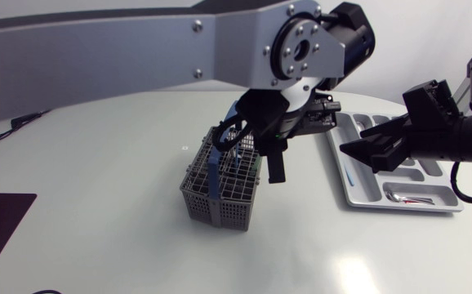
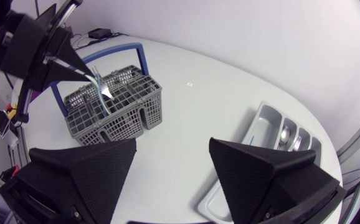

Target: Unload the cutlery basket into the drawer organizer.

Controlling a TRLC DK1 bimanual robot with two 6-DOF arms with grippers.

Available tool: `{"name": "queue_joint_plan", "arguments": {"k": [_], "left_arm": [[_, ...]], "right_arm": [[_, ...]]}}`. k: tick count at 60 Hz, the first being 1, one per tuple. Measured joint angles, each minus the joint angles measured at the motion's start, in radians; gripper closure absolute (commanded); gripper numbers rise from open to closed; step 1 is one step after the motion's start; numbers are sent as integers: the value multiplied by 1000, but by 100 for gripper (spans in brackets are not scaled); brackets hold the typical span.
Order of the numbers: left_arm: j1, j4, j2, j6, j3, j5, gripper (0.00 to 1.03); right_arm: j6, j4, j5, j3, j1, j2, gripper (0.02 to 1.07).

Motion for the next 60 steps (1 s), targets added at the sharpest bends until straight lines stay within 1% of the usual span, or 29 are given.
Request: {"name": "queue_joint_plan", "arguments": {"k": [13,21,27,36,43,50,54,55,60], "left_arm": [[-3,-8,-31,-98,64,1,97],[-1,-10,-34,-177,129,37,97],[13,-32,-34,-234,177,109,97],[62,-78,-34,-339,238,241,97],[98,-100,-34,-414,285,349,97],[129,-116,-32,-469,333,447,97],[141,-126,-32,-491,343,488,97],[143,-130,-31,-494,344,497,97],[148,-144,-24,-512,344,542,97]], "right_arm": [[12,48,4,-85,77,-154,23],[28,80,53,-119,145,-221,23],[50,113,97,-131,199,-242,23],[71,175,204,-165,299,-278,24],[75,219,292,-186,385,-292,29],[76,261,380,-196,465,-296,31],[76,284,414,-197,496,-298,31],[75,289,422,-197,501,-298,33],[75,315,451,-197,522,-298,37]]}}
